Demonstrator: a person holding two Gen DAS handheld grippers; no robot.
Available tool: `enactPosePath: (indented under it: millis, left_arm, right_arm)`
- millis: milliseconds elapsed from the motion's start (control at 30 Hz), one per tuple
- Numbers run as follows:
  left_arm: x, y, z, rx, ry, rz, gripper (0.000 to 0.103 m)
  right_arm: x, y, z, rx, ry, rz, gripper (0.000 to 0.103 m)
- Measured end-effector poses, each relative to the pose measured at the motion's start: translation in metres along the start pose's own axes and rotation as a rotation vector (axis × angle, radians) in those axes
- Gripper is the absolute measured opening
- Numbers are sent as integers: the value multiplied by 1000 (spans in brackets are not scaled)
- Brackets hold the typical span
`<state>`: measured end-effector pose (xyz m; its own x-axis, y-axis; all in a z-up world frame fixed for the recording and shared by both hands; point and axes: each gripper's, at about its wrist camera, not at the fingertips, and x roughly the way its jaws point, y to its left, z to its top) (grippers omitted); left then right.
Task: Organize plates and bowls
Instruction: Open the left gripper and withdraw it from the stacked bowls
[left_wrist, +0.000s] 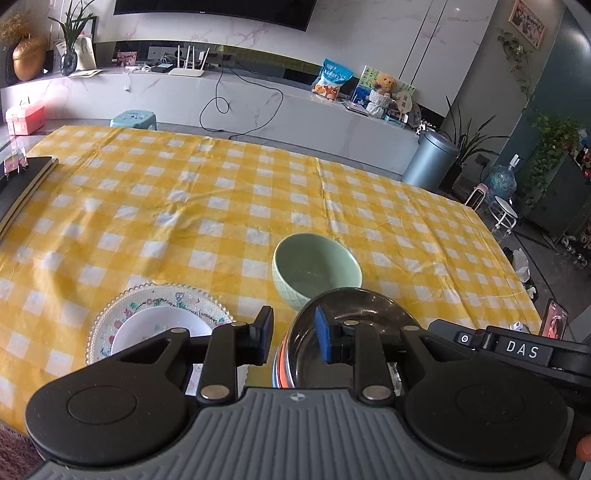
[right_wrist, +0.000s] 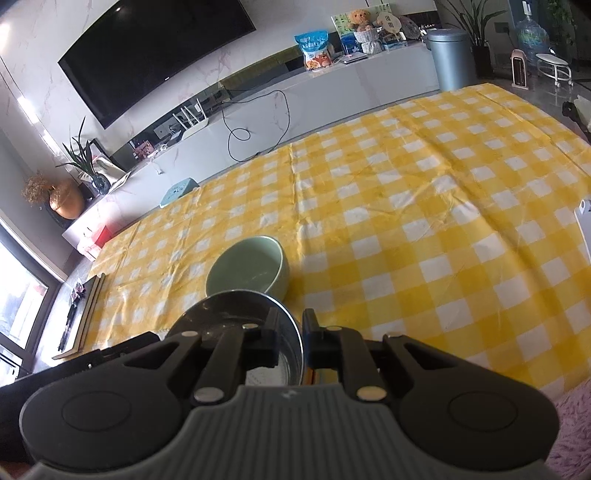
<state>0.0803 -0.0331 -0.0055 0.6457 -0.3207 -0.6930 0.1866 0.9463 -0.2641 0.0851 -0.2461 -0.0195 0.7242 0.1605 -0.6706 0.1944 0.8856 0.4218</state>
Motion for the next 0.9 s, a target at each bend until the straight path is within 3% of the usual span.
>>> enactPosePath:
  millis: [233,533,600,700,800,900]
  left_arm:
    - [16,2,0,7,32,4,15]
    - [22,5,-4,0,55,-11,14]
    - [20,6,-3,-2,48,-14,15]
    - [13,7,2,1,32,-28,25]
    - [10,7,12,20,22,-11,29]
    - [9,6,24,37,19,-3,35]
  right_arm:
    - [5,-5,4,28,3,23,8]
    - [15,-2,2,16,30,2,8]
    - [14,-3,2,18,29,4,11]
    - [10,-2,5,16,3,-1,14]
    - [6,0,13,7,-19,-7,30]
    - [6,6,25,-8,-23,-12,31]
